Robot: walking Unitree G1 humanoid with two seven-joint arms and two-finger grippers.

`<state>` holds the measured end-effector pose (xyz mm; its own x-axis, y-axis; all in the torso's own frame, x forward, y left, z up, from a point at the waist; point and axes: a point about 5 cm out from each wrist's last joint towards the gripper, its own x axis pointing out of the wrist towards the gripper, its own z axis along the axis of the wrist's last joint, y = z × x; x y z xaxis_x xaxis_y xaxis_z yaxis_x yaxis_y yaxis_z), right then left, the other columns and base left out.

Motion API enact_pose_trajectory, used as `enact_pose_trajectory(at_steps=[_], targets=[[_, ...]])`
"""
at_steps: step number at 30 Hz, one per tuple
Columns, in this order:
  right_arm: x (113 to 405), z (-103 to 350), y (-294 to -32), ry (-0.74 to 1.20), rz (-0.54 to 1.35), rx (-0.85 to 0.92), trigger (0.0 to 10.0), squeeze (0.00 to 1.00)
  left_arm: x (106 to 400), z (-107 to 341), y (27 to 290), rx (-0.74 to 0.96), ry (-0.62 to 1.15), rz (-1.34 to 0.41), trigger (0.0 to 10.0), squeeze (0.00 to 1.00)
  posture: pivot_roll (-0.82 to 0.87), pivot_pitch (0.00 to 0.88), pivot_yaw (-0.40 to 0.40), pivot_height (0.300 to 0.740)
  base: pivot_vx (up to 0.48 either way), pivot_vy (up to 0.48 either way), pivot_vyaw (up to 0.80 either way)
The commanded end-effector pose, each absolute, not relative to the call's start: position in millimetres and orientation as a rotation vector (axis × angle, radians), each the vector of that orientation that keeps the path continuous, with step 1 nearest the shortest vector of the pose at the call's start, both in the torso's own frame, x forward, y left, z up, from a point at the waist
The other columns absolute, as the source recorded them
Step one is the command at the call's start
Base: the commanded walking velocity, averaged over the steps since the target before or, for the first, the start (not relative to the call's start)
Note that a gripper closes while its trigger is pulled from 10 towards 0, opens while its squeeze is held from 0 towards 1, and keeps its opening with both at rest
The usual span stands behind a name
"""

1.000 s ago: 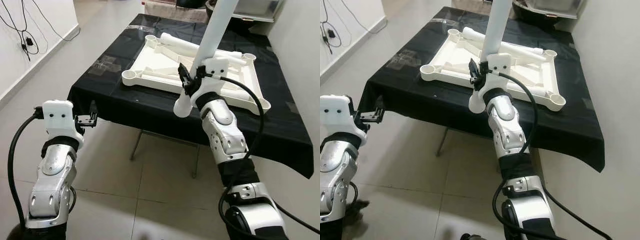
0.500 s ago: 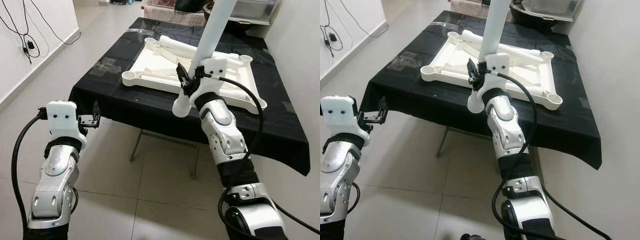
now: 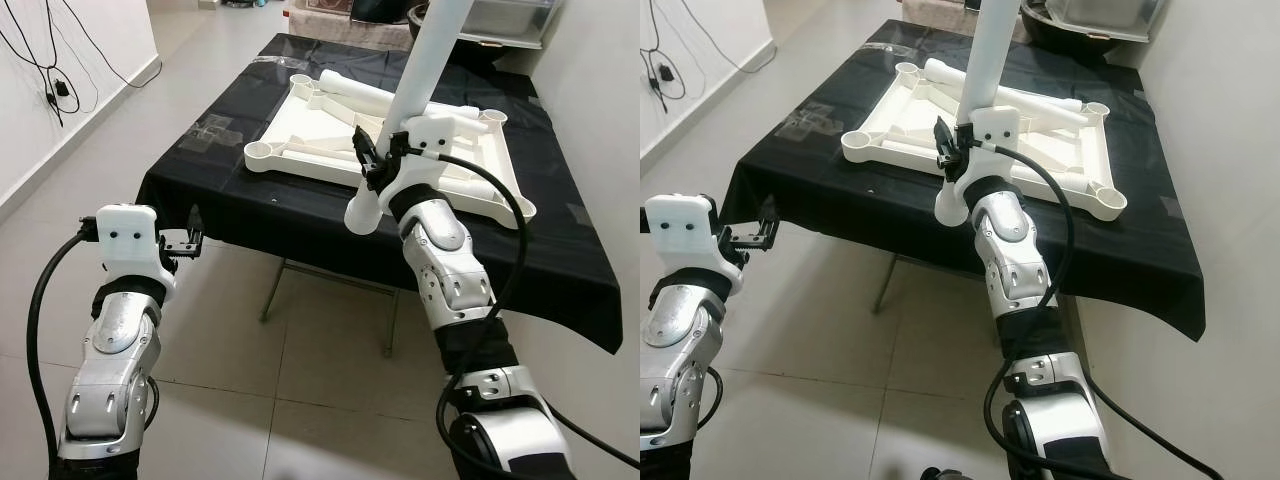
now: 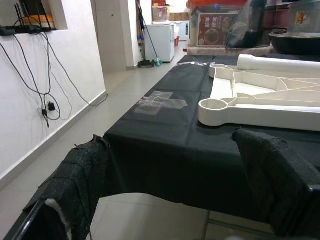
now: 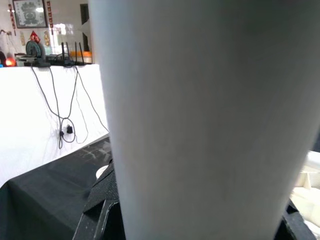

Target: Building children table

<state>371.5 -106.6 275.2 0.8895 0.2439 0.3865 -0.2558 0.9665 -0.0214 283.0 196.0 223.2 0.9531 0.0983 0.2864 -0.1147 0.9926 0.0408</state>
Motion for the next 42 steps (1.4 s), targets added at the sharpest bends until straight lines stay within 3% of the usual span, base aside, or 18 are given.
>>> enact_pose_trajectory(at_steps=[1,21,30,42], targets=[[369,278,-109,-0.420,0.255,0.050,10.0,0.00,280,222,196,0.060,-0.296,0.114,10.0,0.00,0.01,0.146,-0.139,0.740,0.000,0.000,0.00],[352,271,-116,-0.440,0.293,0.013,10.0,0.00,276,214,168,0.010,-0.286,0.059,10.0,0.00,0.02,0.050,-0.131,0.740,0.000,0.000,0.00],[319,213,-131,-0.305,0.258,-0.035,10.0,0.00,257,180,134,-0.011,-0.157,-0.090,10.0,0.00,0.02,0.010,-0.101,0.740,0.000,0.000,0.00],[281,164,-124,-0.160,0.277,-0.031,10.0,0.00,236,138,100,-0.051,0.000,-0.230,10.0,0.00,0.01,0.000,-0.076,0.740,0.000,0.000,0.00]])
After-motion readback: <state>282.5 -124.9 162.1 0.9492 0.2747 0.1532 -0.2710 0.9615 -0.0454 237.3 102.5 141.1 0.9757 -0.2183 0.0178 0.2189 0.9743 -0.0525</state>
